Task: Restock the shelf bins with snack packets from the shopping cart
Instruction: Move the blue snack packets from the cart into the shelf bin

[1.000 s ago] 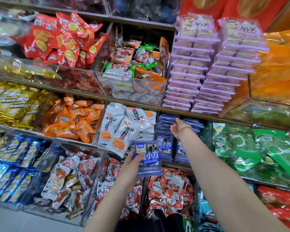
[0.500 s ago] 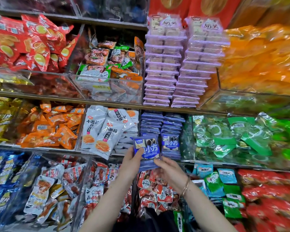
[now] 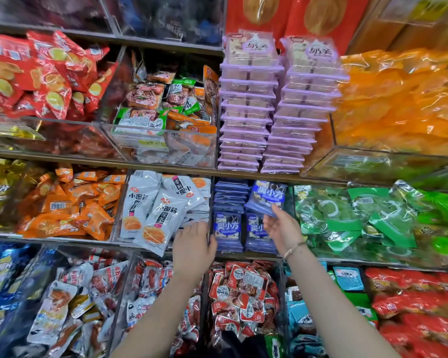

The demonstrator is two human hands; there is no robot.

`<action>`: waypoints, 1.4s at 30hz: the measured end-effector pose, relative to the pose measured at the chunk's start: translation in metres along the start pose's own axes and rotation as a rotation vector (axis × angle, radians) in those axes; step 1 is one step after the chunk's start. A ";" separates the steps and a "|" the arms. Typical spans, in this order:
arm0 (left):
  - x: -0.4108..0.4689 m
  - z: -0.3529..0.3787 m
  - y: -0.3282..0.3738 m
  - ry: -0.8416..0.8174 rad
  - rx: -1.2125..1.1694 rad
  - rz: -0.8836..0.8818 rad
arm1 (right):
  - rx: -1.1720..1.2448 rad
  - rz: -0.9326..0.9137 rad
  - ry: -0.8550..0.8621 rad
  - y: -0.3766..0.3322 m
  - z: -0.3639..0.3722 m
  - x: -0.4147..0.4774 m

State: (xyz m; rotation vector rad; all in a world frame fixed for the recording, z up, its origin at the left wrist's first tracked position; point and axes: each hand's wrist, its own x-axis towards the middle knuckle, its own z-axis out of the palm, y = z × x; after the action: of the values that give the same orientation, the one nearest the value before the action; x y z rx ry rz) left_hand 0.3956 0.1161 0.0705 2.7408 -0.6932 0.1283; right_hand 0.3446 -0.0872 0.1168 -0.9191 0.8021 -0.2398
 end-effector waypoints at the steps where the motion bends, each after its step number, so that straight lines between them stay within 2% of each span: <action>1: 0.000 0.002 -0.001 0.018 0.016 0.014 | 0.007 0.002 0.019 -0.003 0.004 0.006; 4: 0.001 0.007 -0.004 0.078 0.027 0.053 | 0.093 0.055 0.086 -0.011 0.014 0.023; 8: 0.002 0.013 -0.007 0.131 0.038 0.082 | 0.454 0.127 0.145 -0.018 0.030 0.039; 10: 0.002 0.013 -0.007 0.149 0.050 0.087 | 0.560 0.124 0.197 -0.022 0.036 0.045; 17: 0.003 0.013 -0.007 0.157 0.057 0.086 | 0.605 0.103 0.257 -0.026 0.042 0.061; 21: 0.000 0.005 -0.003 0.073 0.013 0.061 | 0.424 0.120 0.158 -0.017 0.031 0.044; 25: -0.008 -0.010 0.009 0.005 -0.083 -0.018 | 0.042 0.085 -0.046 -0.003 0.011 0.006; 28: -0.040 -0.027 0.020 0.119 -0.193 -0.025 | -0.320 0.013 -0.100 0.013 -0.012 -0.025; 30: -0.073 -0.032 0.025 0.178 -0.237 -0.043 | -0.469 -0.031 -0.166 0.030 -0.039 -0.049; 33: -0.127 -0.025 0.023 0.061 -0.398 -0.184 | -0.609 -0.047 -0.206 0.064 -0.086 -0.082; 37: -0.195 -0.003 -0.001 -0.301 -0.591 -0.373 | -0.667 0.077 -0.109 0.115 -0.150 -0.124; 42: -0.271 0.022 -0.036 -0.623 -0.439 -0.414 | -0.647 0.163 0.140 0.177 -0.222 -0.191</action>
State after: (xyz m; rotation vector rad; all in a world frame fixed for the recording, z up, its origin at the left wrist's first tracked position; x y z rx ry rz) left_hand 0.1749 0.2608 -0.0041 2.4054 -0.2252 -0.8870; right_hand 0.0304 -0.0203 -0.0010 -1.4429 1.1072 0.1125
